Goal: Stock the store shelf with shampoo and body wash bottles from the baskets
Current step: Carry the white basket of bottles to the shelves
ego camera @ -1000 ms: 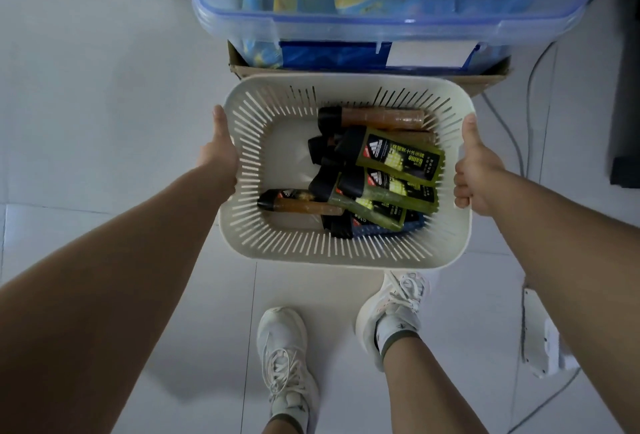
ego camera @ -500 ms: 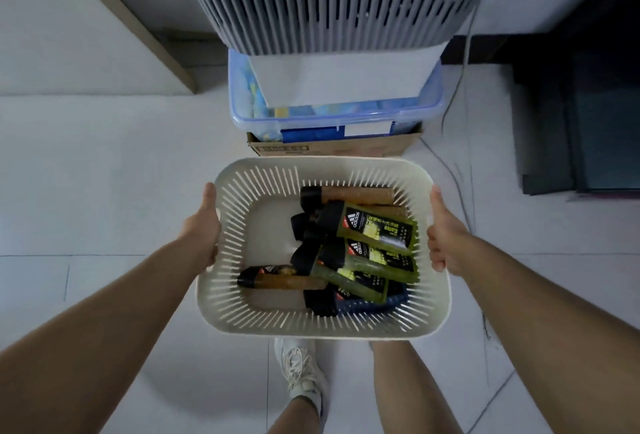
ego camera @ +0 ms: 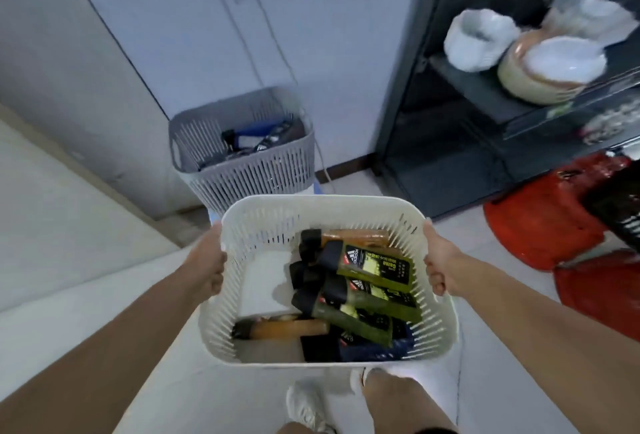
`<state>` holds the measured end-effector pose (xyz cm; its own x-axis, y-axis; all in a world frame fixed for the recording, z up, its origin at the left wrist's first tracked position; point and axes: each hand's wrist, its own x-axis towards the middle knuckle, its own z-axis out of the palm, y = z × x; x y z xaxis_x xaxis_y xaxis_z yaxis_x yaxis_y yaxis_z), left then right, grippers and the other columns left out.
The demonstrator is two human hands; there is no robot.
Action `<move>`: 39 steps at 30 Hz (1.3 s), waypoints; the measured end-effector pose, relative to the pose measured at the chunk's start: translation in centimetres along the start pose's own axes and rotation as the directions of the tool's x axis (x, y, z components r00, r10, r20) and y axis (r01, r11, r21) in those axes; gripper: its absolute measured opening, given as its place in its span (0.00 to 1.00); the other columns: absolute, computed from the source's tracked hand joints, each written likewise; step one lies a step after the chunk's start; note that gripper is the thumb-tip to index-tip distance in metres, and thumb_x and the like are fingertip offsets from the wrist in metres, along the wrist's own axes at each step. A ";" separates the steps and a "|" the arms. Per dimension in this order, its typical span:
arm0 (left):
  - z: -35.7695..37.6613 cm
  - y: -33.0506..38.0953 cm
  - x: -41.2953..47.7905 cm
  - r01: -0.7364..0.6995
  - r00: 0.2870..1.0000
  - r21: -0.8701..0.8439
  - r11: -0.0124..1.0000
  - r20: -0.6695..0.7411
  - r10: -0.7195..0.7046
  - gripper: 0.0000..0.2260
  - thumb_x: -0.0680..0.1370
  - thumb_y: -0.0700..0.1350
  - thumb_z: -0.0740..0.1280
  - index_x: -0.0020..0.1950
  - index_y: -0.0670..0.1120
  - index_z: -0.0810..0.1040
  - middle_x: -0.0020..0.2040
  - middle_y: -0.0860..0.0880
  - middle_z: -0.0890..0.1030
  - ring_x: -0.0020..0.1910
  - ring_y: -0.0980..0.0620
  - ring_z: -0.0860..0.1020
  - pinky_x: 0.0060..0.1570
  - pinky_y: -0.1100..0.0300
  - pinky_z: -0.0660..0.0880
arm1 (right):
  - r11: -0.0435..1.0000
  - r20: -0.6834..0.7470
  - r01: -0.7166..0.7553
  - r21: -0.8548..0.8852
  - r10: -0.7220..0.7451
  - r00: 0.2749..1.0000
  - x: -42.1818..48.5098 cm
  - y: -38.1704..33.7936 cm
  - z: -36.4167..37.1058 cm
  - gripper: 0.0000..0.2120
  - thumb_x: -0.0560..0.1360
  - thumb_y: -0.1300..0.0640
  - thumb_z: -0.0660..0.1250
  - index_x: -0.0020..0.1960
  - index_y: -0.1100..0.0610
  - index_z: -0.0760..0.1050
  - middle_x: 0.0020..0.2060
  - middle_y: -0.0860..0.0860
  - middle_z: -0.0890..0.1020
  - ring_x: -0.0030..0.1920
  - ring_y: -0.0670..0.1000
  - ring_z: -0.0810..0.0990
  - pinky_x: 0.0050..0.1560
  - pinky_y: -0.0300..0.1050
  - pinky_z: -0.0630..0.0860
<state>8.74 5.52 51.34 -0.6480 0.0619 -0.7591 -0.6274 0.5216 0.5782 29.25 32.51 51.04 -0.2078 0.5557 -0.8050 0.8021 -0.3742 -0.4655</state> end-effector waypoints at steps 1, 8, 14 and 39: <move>0.1 1.4 -1.7 -0.024 1.000 0.019 1.000 0.020 0.024 0.27 0.78 0.68 0.53 0.31 0.49 0.58 0.24 0.51 0.58 0.23 0.54 0.54 0.24 0.64 0.52 | 1.000 -0.016 0.021 0.012 -0.021 1.000 -1.7 -0.3 -1.5 0.33 0.76 0.29 0.44 0.29 0.56 0.59 0.20 0.51 0.59 0.18 0.48 0.57 0.22 0.39 0.56; 3.9 9.0 -11.1 -0.229 0.962 0.103 0.968 0.176 0.208 0.28 0.77 0.70 0.52 0.29 0.49 0.59 0.21 0.52 0.59 0.20 0.55 0.55 0.19 0.67 0.52 | 0.972 -0.066 0.030 0.231 -0.015 0.998 -9.9 0.9 -11.8 0.32 0.73 0.26 0.50 0.29 0.53 0.57 0.19 0.50 0.59 0.18 0.48 0.56 0.22 0.38 0.55; 10.1 15.0 -16.1 -0.325 0.883 0.116 0.938 0.392 0.258 0.31 0.74 0.74 0.54 0.28 0.47 0.61 0.21 0.50 0.62 0.15 0.54 0.56 0.16 0.71 0.54 | 0.867 -0.077 0.039 0.498 0.000 0.997 -13.9 4.1 -21.0 0.30 0.72 0.28 0.57 0.28 0.52 0.57 0.20 0.48 0.59 0.18 0.46 0.55 0.21 0.35 0.52; 54.6 21.8 -35.2 -0.579 0.556 0.293 0.761 0.824 0.106 0.35 0.63 0.82 0.51 0.27 0.47 0.60 0.19 0.51 0.60 0.14 0.55 0.55 0.17 0.73 0.53 | 0.686 -0.459 0.189 0.703 0.235 0.857 -18.4 18.8 -51.0 0.26 0.75 0.32 0.57 0.35 0.54 0.63 0.23 0.49 0.57 0.19 0.47 0.57 0.23 0.37 0.58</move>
<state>41.45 61.19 74.32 -0.0709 0.7912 -0.6074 0.0242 0.6101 0.7919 76.72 53.11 75.83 0.2672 0.7290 -0.6302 0.1172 -0.6737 -0.7297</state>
